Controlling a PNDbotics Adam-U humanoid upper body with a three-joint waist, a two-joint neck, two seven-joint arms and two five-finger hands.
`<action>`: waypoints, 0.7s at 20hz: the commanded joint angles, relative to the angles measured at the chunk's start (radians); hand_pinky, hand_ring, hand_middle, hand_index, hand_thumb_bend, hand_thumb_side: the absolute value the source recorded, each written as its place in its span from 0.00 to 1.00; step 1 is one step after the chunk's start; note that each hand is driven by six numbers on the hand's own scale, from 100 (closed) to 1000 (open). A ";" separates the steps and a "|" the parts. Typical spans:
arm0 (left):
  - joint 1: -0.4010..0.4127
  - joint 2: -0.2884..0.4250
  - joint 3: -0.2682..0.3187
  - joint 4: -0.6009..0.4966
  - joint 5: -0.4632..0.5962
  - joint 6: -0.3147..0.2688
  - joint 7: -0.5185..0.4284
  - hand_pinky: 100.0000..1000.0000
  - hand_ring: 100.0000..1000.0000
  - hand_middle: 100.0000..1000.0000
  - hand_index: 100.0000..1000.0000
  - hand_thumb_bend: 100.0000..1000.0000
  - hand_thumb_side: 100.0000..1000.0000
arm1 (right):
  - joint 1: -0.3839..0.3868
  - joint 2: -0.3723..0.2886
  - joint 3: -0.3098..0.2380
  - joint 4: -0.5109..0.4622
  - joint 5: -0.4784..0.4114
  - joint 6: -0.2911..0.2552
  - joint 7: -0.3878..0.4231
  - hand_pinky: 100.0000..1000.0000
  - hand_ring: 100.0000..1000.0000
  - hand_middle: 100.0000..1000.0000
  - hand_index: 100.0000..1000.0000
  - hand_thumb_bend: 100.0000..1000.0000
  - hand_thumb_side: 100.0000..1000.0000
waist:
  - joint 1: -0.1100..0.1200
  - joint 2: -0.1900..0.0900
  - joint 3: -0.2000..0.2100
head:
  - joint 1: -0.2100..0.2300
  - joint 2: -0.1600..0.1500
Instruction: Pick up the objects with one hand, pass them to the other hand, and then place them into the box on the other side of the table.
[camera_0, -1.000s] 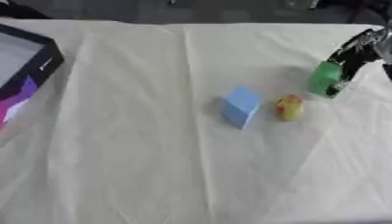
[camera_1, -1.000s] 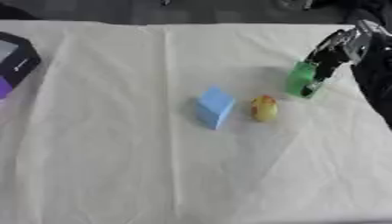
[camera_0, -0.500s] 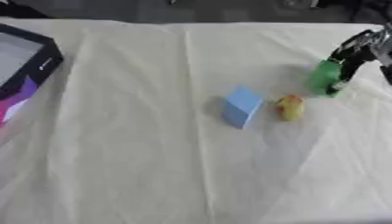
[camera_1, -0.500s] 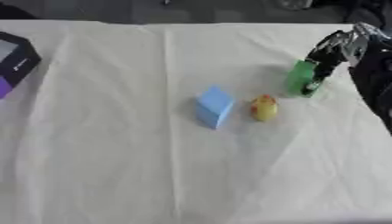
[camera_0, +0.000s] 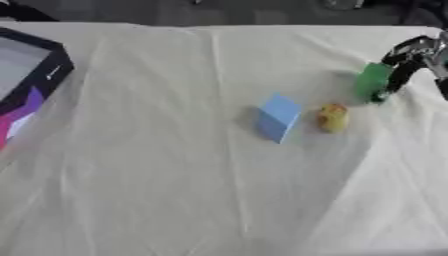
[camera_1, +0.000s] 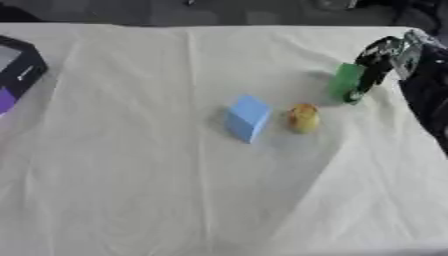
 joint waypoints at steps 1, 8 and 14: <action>-0.003 0.014 0.004 -0.013 0.005 0.000 -0.004 0.97 0.76 0.69 0.64 0.00 0.77 | 0.000 -0.036 -0.003 -0.064 -0.050 0.022 -0.035 0.72 0.66 0.46 0.46 0.17 0.00 | 0.016 -0.002 0.000 | 0.010 -0.002; -0.002 0.023 0.004 -0.017 0.005 -0.002 -0.003 0.97 0.76 0.69 0.64 0.00 0.76 | 0.045 -0.073 0.013 -0.275 -0.210 0.092 -0.057 0.71 0.65 0.45 0.45 0.00 0.00 | 0.016 -0.013 0.002 | 0.032 -0.002; -0.004 0.031 0.004 -0.020 0.006 -0.004 -0.003 0.97 0.76 0.69 0.64 0.00 0.76 | 0.074 -0.076 0.032 -0.375 -0.423 0.086 -0.095 0.71 0.64 0.44 0.44 0.00 0.00 | 0.016 -0.024 0.005 | 0.047 -0.002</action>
